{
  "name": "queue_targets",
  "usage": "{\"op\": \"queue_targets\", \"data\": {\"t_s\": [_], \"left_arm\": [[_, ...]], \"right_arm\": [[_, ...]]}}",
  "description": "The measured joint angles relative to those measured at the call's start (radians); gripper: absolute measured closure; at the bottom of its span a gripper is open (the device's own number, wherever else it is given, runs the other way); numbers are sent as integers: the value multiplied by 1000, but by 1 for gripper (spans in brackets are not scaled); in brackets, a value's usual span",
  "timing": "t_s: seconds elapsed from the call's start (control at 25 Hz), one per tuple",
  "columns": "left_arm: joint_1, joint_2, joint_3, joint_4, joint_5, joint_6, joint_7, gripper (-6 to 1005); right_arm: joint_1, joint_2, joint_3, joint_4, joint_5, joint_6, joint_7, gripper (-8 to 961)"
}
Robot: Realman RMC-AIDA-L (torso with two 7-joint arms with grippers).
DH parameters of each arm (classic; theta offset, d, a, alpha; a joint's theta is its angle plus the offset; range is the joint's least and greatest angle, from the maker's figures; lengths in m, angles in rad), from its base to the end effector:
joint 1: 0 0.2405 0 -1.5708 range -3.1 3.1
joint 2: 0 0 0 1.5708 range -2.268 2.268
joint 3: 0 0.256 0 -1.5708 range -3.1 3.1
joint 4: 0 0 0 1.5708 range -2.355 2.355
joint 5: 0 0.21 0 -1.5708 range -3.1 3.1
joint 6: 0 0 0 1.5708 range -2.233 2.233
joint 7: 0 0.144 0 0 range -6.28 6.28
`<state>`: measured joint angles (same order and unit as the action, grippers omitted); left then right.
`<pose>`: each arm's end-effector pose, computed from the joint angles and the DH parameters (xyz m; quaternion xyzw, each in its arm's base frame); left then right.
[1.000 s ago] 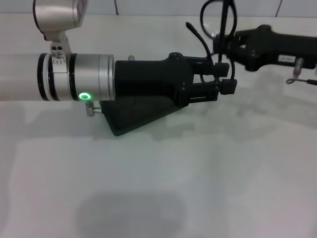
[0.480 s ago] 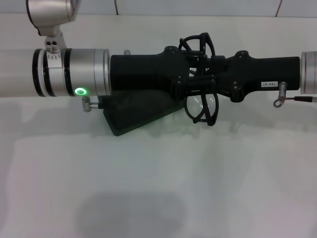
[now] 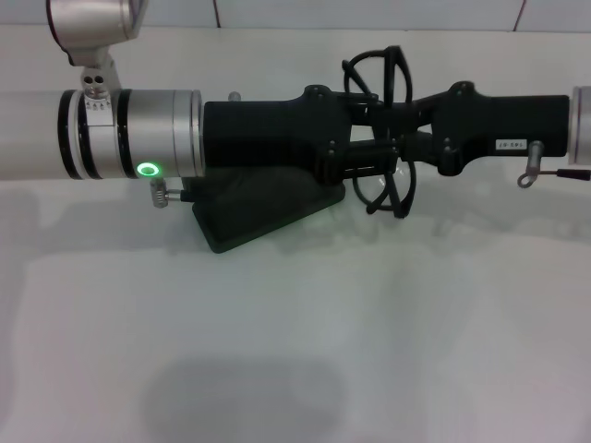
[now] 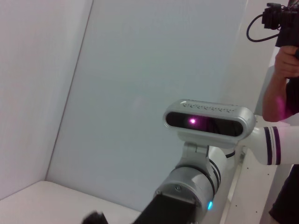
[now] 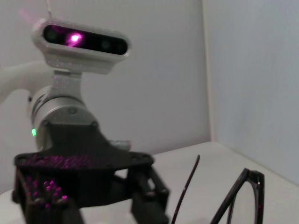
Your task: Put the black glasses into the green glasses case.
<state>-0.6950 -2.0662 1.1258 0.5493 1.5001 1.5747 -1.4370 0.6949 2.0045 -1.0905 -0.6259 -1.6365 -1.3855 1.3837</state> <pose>-0.1535 0.3472 -0.0330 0.9242 0.1463 0.3527 0.0120 0.1788 0.3853 -0.0086 -0.9545 0.1058 0.2553 0.1119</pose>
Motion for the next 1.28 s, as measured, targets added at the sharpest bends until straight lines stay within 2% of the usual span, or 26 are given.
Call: {"op": "queue_targets", "data": {"t_s": [0.16, 0.68, 1.16, 1.28], "left_arm": [[2, 1, 0, 1, -1, 0, -6, 528], [-9, 3, 0, 1, 8, -10, -19, 528], [-12, 3, 0, 1, 8, -29, -18, 528], [-7, 9, -4, 1, -4, -28, -11, 528]], "right_arm": [[-8, 1, 28, -6, 0, -1, -5, 855], [-11, 5, 14, -22, -28, -60, -43, 855], [-9, 7, 17, -23, -46, -56, -61, 855], [-15, 7, 25, -28, -45, -38, -80, 855]]}}
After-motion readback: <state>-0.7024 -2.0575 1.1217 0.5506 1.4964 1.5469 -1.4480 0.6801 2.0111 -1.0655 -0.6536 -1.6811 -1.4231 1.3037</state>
